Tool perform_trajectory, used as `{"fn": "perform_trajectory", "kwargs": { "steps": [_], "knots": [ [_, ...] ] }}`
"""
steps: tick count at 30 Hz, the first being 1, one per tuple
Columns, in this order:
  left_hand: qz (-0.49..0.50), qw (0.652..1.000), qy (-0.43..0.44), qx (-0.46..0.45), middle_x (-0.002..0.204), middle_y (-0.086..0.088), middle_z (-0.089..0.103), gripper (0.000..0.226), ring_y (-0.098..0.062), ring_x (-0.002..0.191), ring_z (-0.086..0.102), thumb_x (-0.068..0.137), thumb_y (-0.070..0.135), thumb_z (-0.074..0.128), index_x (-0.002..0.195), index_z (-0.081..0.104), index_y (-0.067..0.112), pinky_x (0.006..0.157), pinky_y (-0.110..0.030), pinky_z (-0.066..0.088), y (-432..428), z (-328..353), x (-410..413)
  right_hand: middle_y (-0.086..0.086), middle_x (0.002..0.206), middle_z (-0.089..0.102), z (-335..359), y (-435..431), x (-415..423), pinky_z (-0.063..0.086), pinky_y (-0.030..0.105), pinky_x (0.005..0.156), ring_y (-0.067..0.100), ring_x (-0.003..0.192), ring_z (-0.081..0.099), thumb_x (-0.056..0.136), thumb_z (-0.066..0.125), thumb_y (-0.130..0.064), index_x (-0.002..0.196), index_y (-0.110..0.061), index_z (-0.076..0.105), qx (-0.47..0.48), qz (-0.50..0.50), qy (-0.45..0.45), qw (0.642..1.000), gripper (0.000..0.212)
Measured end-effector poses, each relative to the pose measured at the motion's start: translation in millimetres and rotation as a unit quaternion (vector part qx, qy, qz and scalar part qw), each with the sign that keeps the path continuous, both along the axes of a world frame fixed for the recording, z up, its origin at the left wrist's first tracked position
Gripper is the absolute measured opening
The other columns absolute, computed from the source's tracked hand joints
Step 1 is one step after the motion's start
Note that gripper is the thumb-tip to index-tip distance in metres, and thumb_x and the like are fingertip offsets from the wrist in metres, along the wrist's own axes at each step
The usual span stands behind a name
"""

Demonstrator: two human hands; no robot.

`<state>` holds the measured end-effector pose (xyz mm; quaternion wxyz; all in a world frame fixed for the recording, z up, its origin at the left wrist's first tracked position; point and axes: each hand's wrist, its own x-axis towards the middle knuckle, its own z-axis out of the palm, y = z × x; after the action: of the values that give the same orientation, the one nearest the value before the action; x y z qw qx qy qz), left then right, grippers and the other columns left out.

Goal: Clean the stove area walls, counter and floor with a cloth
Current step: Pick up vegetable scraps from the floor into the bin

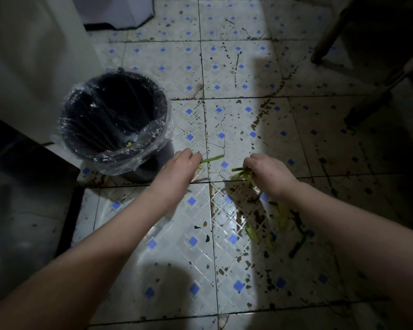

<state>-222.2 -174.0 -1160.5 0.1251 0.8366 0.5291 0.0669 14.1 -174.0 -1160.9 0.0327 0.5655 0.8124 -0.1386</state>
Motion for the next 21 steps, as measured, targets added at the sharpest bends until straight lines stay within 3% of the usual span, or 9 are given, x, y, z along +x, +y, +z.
{"fn": "perform_trajectory", "kwargs": {
  "steps": [10,17,21],
  "knots": [
    [-0.02,0.995,-0.019,0.101,0.091,-0.01,0.048,0.04,-0.028,0.083,0.049,0.072,-0.019,0.057,0.101,0.052,0.008,0.06,-0.039,0.044,22,53,10,0.004,0.098,0.056,49,11,5,0.044,0.034,0.066,0.026,0.089,0.054,0.087,0.052,-0.004,0.105,-0.015,0.057,0.066,-0.05,0.025,0.996,0.021],
    [0.039,0.989,-0.04,0.136,0.099,-0.017,0.051,0.034,-0.033,0.089,0.05,0.076,-0.006,0.062,0.107,0.056,0.005,0.073,-0.045,0.047,34,93,-28,0.006,0.102,0.059,82,33,-16,0.051,0.044,0.074,0.027,0.095,0.055,0.087,0.053,-0.003,0.103,-0.014,0.06,0.123,-0.063,0.082,0.987,0.021],
    [0.076,0.986,-0.015,0.151,0.097,-0.02,0.05,0.025,-0.037,0.086,0.049,0.079,-0.002,0.058,0.104,0.057,0.003,0.072,-0.047,0.045,35,103,-60,0.006,0.1,0.06,96,43,-43,0.048,0.038,0.07,0.025,0.093,0.055,0.088,0.054,-0.006,0.103,-0.013,0.061,0.146,-0.049,0.112,0.982,0.018]
  ]
}}
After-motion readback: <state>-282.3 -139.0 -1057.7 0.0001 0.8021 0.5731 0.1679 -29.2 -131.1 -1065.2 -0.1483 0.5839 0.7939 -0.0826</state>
